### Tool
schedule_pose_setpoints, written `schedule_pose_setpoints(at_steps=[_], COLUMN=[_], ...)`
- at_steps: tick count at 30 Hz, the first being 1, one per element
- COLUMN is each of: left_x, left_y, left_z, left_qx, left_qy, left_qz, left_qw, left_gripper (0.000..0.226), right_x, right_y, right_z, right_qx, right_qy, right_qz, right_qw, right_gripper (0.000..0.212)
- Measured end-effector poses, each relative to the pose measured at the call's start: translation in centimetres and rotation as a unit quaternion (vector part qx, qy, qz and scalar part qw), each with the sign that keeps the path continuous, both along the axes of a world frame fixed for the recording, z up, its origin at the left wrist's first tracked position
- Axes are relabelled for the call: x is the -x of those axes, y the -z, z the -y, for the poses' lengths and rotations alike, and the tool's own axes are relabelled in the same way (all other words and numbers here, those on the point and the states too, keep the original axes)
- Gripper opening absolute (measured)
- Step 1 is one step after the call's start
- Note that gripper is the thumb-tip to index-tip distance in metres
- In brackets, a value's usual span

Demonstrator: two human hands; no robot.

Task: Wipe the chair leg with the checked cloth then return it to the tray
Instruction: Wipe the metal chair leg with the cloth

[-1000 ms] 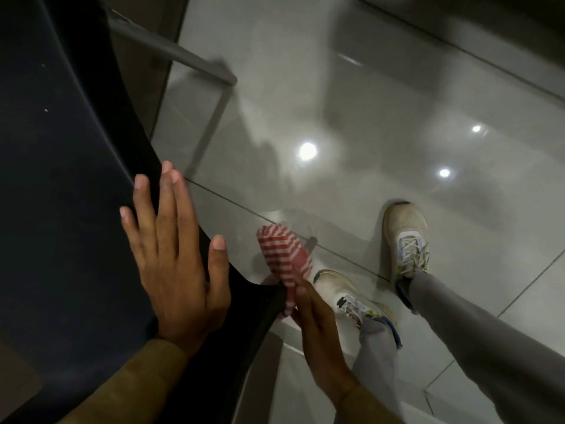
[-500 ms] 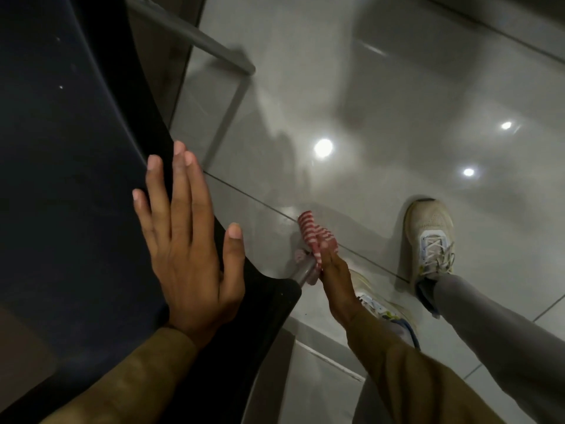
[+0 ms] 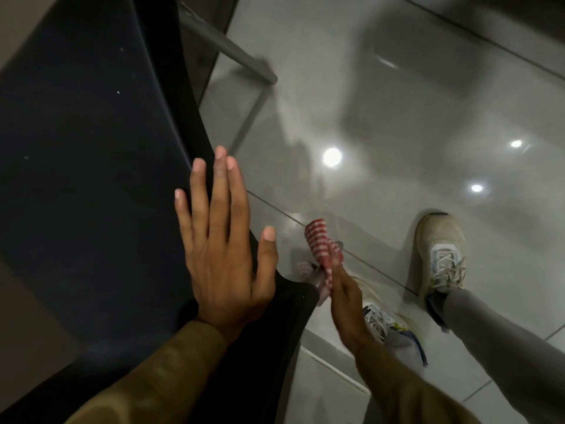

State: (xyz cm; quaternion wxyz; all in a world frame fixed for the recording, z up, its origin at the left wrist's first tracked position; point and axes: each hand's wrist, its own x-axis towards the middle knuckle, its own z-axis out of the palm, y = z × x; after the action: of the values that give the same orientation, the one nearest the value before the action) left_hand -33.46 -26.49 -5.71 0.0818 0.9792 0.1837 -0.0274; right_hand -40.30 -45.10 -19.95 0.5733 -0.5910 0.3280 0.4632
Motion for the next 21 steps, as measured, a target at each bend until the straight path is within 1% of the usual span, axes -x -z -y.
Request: schedule_pose_setpoints(at_steps=[2, 4, 6, 9, 10, 11, 13, 15, 16, 18, 19, 21], left_x=[0.0, 0.0, 0.0, 0.0, 0.0, 0.0, 0.0, 0.0, 0.0, -0.1, -0.1, -0.1], left_y=[-0.1, -0.2, -0.3, -0.3, -0.2, -0.1, -0.1, -0.1, -0.1, -0.2, -0.2, -0.3], left_z=[0.0, 0.0, 0.0, 0.0, -0.1, -0.1, -0.1, 0.0, 0.0, 0.0, 0.0, 0.0], left_qx=[0.003, 0.004, 0.005, 0.007, 0.005, 0.003, -0.001, -0.001, -0.001, 0.0, 0.0, 0.002], left_qy=[-0.002, -0.002, 0.0, -0.001, 0.0, 0.002, 0.002, 0.0, 0.0, 0.001, 0.003, 0.006], left_qz=[-0.002, -0.004, -0.006, -0.006, -0.006, -0.006, -0.008, -0.007, -0.007, -0.009, -0.011, -0.011], left_qw=[1.0, 1.0, 1.0, 1.0, 1.0, 1.0, 1.0, 1.0, 1.0, 1.0, 1.0, 1.0], left_gripper=[0.076, 0.076, 0.076, 0.076, 0.076, 0.076, 0.076, 0.076, 0.076, 0.075, 0.075, 0.075], right_x=[-1.2, -2.3, -3.1, -2.4, -1.8, -1.1, -0.5, -0.4, -0.6, -1.6, -2.3, -3.4], right_y=[1.9, 2.3, 0.9, -3.6, -4.9, -5.8, -6.0, -3.9, -2.3, 1.1, 2.7, 4.7], right_z=[0.1, -0.3, -0.8, -0.3, 0.0, 0.1, -0.3, -0.4, -0.3, 0.0, 0.0, -0.5], right_qx=[0.002, -0.011, -0.018, -0.056, -0.062, -0.067, -0.068, -0.027, -0.001, 0.022, 0.025, 0.039], right_qy=[-0.013, -0.012, -0.015, -0.014, -0.028, -0.035, -0.014, -0.003, -0.009, -0.037, -0.055, -0.061], right_qz=[-0.019, -0.029, -0.047, -0.032, -0.016, -0.004, -0.007, -0.015, -0.018, -0.033, -0.049, -0.073], right_qw=[1.0, 0.999, 0.999, 0.998, 0.998, 0.997, 0.998, 1.0, 1.0, 0.999, 0.997, 0.995], right_gripper=[0.047, 0.053, 0.057, 0.075, 0.075, 0.066, 0.039, 0.031, 0.034, 0.061, 0.069, 0.066])
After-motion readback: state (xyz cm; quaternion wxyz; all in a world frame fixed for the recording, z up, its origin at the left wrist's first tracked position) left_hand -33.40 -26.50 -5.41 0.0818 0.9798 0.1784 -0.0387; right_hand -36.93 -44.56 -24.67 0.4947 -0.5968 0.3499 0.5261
